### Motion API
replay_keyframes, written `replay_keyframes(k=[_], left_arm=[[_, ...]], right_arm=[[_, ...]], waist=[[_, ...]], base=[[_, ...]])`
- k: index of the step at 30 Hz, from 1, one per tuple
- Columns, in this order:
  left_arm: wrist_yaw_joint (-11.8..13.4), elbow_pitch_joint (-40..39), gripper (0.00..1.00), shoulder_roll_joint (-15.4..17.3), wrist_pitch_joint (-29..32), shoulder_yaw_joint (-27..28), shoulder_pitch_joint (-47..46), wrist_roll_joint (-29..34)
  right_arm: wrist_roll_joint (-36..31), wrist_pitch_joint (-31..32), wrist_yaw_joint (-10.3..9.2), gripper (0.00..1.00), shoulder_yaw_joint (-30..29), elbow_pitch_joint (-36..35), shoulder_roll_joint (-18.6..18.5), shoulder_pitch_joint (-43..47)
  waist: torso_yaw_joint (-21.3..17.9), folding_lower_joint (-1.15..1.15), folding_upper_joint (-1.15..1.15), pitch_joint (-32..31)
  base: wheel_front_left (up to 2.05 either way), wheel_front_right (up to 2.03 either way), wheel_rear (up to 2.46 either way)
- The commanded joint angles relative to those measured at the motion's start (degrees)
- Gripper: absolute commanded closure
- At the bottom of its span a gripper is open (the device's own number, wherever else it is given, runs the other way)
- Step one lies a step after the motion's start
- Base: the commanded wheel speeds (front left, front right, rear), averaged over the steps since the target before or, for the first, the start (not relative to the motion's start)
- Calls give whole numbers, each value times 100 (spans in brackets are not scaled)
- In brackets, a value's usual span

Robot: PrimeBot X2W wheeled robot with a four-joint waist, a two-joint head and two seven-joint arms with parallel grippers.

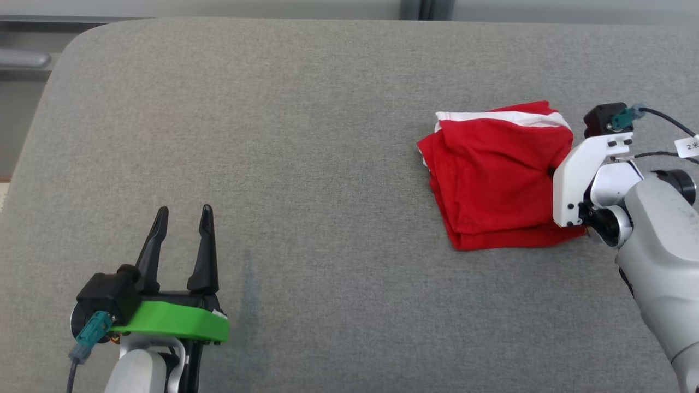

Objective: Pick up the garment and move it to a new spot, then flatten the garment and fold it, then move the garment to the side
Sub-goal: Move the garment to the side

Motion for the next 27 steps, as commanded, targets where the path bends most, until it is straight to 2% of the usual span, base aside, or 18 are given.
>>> replay_keyframes(k=[1,6,11,15,19,27], left_arm=[[-9,-6,0,42,0,35,63,14],[-9,-67,0,13,0,127,133,11],[-9,-97,0,-25,0,62,97,-14],[-9,-140,0,3,0,17,-67,-57],[-9,-150,0,115,1,-66,-188,-14],[-9,-175,0,376,1,-224,-420,-5]], right_arm=[[-60,0,-11,100,225,-139,-127,-143],[217,188,-11,100,1380,-844,-610,-441],[641,301,-11,100,1907,-1357,-1178,-676],[845,167,-11,100,1981,-1451,-1537,-834],[750,-190,-11,100,1939,-1342,-1776,-951],[453,-834,-11,100,1724,-778,-2061,-1168]], waist=[[-256,0,0,-157],[-831,0,0,-266],[-1389,0,0,-194],[-1722,0,0,5],[-1931,0,0,254],[-2050,0,0,732]], base=[[0,0,0],[0,0,0],[0,0,0],[0,0,0],[0,0,0],[0,0,0]])
